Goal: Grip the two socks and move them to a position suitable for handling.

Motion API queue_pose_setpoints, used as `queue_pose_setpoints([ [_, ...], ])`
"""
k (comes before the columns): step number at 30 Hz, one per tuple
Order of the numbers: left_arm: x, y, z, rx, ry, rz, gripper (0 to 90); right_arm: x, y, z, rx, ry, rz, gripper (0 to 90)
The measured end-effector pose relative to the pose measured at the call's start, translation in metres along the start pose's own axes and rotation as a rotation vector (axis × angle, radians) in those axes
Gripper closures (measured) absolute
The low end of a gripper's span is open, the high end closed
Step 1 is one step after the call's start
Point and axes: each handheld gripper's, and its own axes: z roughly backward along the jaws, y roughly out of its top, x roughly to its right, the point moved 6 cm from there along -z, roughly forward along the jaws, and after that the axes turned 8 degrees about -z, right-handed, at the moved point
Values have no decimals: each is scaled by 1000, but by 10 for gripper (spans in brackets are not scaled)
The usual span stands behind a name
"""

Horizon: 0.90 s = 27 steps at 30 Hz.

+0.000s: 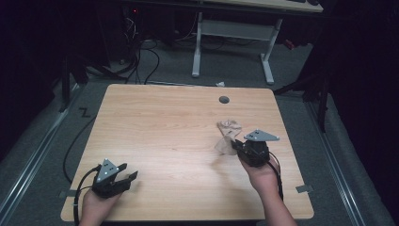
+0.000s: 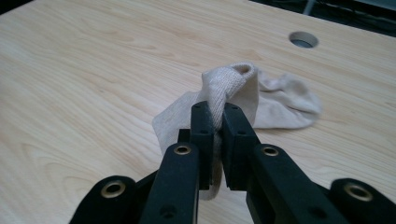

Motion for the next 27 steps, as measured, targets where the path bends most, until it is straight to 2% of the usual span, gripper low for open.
queue_pose_setpoints([
  [10, -1, 0, 0, -1, -2, -3, 448, -51, 1, -11, -5, 97, 71, 847],
  [13, -1, 0, 0, -1, -1, -2, 448, -68, 1, -17, -6, 131, 107, 848],
  [23, -1, 0, 0, 4, 0, -1, 448, -136, 10, -40, 3, 280, 170, 847],
  [27, -2, 0, 1, 4, 0, 2, 448, -157, 17, -42, 19, 335, 185, 847],
])
